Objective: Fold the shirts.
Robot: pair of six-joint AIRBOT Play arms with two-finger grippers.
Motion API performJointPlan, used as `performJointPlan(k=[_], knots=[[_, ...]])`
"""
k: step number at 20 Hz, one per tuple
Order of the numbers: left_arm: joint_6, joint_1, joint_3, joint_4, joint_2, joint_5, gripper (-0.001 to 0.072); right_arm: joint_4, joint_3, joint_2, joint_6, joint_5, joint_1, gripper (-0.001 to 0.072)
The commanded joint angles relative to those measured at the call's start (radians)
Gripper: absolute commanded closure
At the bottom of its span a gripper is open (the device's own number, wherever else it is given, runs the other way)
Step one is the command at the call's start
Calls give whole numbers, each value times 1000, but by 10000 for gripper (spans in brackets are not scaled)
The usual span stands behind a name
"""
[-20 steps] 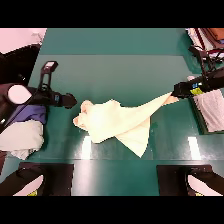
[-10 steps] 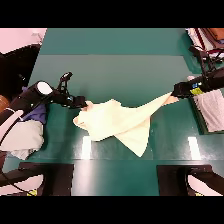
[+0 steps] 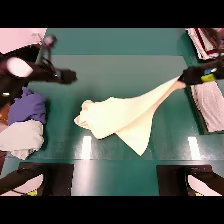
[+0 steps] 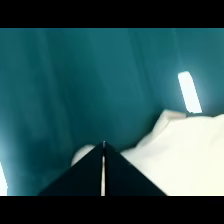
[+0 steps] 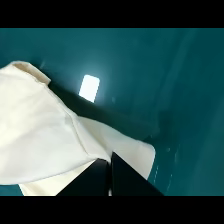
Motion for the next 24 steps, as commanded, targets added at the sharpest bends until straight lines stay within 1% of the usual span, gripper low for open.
performJointPlan(k=[1, 2, 3, 4, 6, 8, 9, 11, 13, 15, 18, 20, 22, 23, 24], knots=[[-37, 0, 119, 141, 126, -48, 679, -1, 151, 5, -1, 34, 0, 697], [-37, 0, 119, 140, 124, -97, 580, 2, 164, 6, -1, 40, 0, 697], [-42, 0, 118, 140, 108, -150, 352, 3, 164, 5, -1, 42, 0, 697], [-55, 0, 116, 139, 82, -190, 264, 3, 154, 5, 0, 42, 0, 697], [-58, 0, 78, 102, 15, -201, 266, 4, 113, 5, 0, 39, 0, 697], [-53, 0, -3, 4, -54, -163, 266, 4, 65, 5, 0, 39, 0, 697], [-26, 0, -47, -45, -92, -135, 266, 3, 44, 5, 0, 39, 0, 697], [61, 0, -134, -134, -177, -90, 265, 3, 6, 5, 0, 34, 0, 697], [161, 0, -192, -206, -263, -90, 265, 3, -17, 5, 0, 23, 0, 698], [232, 0, -221, -256, -330, -106, 264, 3, -40, 5, 0, 8, 0, 697], [261, 0, -233, -283, -373, -78, 264, 3, -57, 5, 0, -7, 0, 697], [262, -8, -233, -328, -374, -25, 265, 3, -58, 5, 0, -18, 0, 697], [261, -27, -233, -341, -375, 30, 267, 3, -58, 5, 0, -22, 0, 697], [261, -40, -232, -341, -375, 48, 304, 3, -58, 5, 0, -21, 0, 697], [260, -45, -232, -350, -375, 53, 463, 3, -58, 5, 0, -21, 0, 697]])
